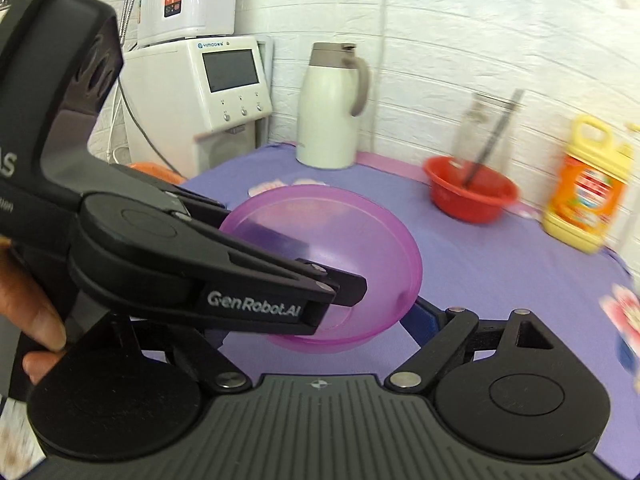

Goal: Organize plates and bowls
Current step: 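Grip the pink bowl rim with both grippers, nesting it in white bowl, then carry the nested bowls with both grippers toward the plate stack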

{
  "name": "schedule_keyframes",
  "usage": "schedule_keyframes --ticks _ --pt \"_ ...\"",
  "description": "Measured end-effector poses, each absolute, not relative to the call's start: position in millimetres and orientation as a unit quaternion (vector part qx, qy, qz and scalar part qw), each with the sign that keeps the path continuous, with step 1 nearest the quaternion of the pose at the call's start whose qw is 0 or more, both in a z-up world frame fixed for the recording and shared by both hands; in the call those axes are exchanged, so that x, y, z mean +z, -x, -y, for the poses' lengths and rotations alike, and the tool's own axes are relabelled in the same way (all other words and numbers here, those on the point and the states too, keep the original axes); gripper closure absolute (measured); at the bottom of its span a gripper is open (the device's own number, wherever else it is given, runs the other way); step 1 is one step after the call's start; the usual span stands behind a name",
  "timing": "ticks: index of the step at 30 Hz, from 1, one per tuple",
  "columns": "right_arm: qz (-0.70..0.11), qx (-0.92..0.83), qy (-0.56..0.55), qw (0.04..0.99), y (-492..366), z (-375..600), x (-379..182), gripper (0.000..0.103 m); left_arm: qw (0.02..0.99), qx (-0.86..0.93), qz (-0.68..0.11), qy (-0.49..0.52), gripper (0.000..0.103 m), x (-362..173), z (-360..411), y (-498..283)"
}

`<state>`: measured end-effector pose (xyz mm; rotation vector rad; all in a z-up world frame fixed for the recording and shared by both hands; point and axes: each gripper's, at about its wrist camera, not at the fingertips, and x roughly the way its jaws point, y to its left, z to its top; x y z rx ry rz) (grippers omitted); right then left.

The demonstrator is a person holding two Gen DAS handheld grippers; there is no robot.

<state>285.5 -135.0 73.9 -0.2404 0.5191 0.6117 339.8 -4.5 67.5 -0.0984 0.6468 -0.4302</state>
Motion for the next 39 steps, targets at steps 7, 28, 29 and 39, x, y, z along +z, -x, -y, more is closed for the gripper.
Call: schedule_keyframes --ticks 7,28,29,39 --pt "-0.278 0.267 0.1 0.917 -206 180 55 0.0 0.911 -0.247 -0.33 0.022 0.068 46 65 -272" --pt "-0.274 0.219 -0.056 0.935 -122 245 13 0.0 0.941 -0.168 -0.286 0.06 0.027 41 45 -214" --pt "-0.265 0.217 -0.068 0.937 -121 246 14 0.0 0.94 -0.168 -0.288 0.069 0.027 41 43 -214" --pt "-0.264 0.194 -0.091 0.94 -151 246 -1 0.0 0.939 -0.151 -0.297 0.087 0.027 34 38 -208"
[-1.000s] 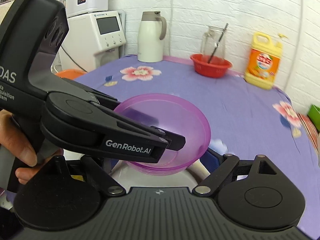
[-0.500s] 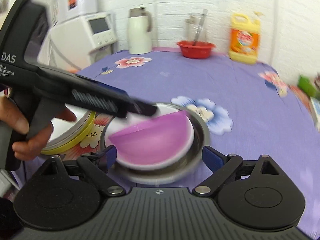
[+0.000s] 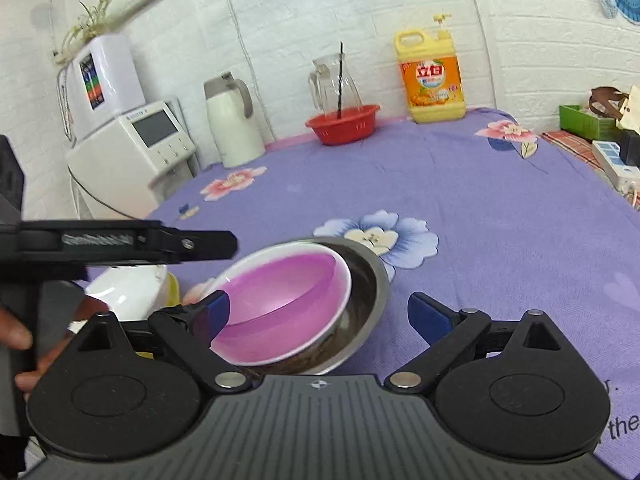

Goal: Organize plates and bowls
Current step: 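Carry the nested bowls with both grippers toward the plate stack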

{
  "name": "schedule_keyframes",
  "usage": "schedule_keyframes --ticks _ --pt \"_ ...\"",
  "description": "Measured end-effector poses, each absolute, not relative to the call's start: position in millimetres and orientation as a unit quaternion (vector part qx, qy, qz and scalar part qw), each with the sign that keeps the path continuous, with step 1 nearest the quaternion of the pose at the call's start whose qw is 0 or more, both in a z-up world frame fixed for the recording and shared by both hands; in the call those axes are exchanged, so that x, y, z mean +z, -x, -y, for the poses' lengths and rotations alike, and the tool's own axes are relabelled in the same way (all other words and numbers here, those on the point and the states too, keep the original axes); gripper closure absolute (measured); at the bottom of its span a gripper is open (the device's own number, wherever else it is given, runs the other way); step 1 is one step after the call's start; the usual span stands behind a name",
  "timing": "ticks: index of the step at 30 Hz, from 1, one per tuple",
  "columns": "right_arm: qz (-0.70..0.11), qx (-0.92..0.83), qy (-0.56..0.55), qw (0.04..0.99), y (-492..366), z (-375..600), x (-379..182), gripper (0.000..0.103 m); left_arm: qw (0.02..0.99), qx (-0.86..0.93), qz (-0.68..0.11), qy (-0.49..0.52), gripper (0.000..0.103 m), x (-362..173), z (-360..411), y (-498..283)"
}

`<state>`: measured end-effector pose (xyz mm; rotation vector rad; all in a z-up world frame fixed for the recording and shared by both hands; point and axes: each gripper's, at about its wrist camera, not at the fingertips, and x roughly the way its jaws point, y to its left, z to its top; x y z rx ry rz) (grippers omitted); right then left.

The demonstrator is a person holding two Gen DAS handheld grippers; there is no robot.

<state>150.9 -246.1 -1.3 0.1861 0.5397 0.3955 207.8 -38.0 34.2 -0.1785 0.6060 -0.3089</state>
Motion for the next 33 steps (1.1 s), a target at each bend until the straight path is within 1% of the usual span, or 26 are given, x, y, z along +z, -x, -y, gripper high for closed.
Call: schedule_keyframes --ticks 2,6,9,16,26,33 --pt "-0.27 0.193 -0.104 0.938 -148 251 -2 0.0 0.939 -0.148 -0.295 0.092 0.027 35 34 -209" --pt "-0.244 0.187 -0.109 0.945 -139 258 12 0.0 0.939 -0.145 -0.296 0.099 0.027 36 32 -213" --pt "-0.241 0.178 -0.116 0.947 -139 262 13 0.0 0.937 -0.148 -0.302 0.098 0.027 34 33 -212" --pt "-0.278 0.154 -0.172 0.933 -154 264 -4 0.0 0.931 -0.147 -0.323 0.082 0.026 26 41 -216" --pt "-0.308 0.127 -0.142 0.932 -178 244 -14 0.0 0.928 -0.127 -0.344 0.073 0.026 12 48 -233" --pt "-0.32 0.117 -0.117 0.933 -187 228 -18 0.0 0.929 -0.13 -0.343 0.051 0.026 10 52 -244"
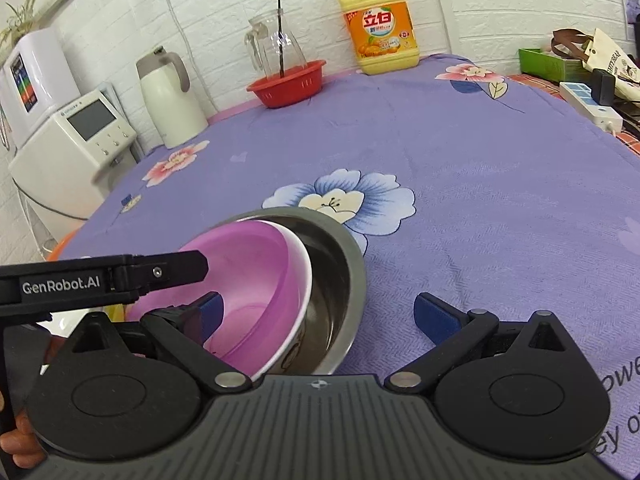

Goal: Organize plates and bowls
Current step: 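Carry the nested bowls with both grippers toward the plate stack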

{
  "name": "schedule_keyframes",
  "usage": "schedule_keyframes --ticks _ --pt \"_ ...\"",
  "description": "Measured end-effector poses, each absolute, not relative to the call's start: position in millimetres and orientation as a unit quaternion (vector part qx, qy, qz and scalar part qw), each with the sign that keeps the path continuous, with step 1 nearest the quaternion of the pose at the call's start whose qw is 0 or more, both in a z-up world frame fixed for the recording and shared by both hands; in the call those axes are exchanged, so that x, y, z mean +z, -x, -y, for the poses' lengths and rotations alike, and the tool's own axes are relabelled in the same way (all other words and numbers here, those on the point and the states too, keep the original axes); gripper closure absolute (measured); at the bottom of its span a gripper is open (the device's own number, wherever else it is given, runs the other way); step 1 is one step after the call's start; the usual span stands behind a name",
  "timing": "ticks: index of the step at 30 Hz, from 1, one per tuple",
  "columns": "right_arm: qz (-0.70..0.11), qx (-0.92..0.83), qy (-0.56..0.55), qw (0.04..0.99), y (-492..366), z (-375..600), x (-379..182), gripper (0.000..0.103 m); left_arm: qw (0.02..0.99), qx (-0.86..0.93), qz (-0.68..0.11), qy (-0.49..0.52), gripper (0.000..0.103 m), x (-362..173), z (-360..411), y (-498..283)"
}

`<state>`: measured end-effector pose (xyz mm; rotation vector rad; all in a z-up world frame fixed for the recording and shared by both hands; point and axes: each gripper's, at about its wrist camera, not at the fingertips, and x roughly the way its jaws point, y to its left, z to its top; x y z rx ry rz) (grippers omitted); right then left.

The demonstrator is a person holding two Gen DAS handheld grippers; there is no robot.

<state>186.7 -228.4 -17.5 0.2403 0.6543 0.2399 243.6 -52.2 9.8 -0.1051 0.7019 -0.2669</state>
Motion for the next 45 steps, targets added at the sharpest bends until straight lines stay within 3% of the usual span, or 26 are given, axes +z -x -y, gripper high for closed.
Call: schedule_keyframes --ticks 19,24,31,38,45 --pt "-0.307 0.124 -0.115 0.936 -188 230 -18 0.0 0.92 -0.183 -0.347 0.007 0.026 6 67 -259" --pt "-0.306 0.124 -0.103 0.938 -185 227 -20 0.0 0.91 -0.192 -0.367 0.029 0.034 -2 64 -264" --pt "-0.302 0.127 -0.101 0.94 -180 223 -19 0.0 0.911 -0.187 -0.366 0.024 0.035 -3 68 -258" --pt "-0.307 0.138 -0.106 0.936 -177 214 -15 0.004 0.909 -0.185 -0.37 0.051 0.06 -2 70 -250" --pt "-0.288 0.13 -0.094 0.944 -158 204 6 0.004 0.917 -0.187 -0.343 0.08 0.061 21 56 -228"
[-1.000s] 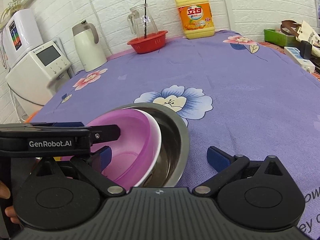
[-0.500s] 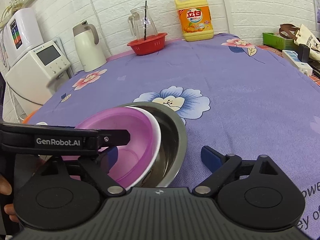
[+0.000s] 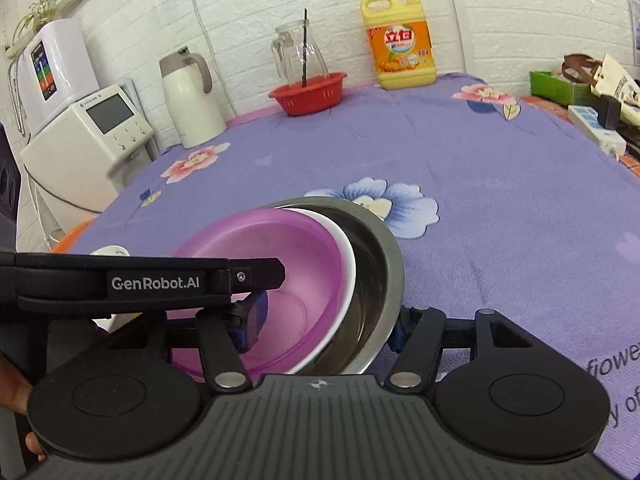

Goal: Organize plates and bowls
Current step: 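Carry the nested bowls with both grippers toward the plate stack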

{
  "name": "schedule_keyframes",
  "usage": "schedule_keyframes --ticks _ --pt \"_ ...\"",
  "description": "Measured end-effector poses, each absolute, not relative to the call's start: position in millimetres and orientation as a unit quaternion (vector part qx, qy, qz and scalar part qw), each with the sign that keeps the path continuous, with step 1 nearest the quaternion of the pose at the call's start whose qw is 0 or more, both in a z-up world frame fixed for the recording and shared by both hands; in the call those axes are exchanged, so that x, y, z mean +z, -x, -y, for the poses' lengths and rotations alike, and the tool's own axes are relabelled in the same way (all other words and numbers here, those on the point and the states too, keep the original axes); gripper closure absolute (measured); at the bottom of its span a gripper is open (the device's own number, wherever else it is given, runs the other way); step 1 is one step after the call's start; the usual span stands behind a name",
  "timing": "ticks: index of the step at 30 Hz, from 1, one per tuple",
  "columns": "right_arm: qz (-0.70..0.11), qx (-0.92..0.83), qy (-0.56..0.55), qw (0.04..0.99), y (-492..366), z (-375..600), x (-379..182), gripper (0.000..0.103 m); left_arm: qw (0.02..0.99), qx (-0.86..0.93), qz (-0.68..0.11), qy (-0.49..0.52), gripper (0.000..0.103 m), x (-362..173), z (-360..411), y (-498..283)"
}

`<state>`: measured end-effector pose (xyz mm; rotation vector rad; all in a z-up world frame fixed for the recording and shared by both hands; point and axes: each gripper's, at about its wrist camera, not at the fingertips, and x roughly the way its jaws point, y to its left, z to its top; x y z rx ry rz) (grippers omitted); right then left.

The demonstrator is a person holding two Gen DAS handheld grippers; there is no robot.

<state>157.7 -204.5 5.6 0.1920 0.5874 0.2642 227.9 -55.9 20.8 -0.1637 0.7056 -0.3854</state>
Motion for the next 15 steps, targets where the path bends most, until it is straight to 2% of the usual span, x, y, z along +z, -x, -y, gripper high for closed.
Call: schedule_keyframes --ticks 7,15 --pt "-0.251 0.198 -0.062 0.945 -153 149 31 0.0 0.945 -0.115 -0.295 0.085 0.06 51 -6 -192" --pt "-0.262 0.296 -0.025 0.918 -159 66 29 0.0 0.947 -0.02 -0.292 0.131 0.06 43 -94 -162"
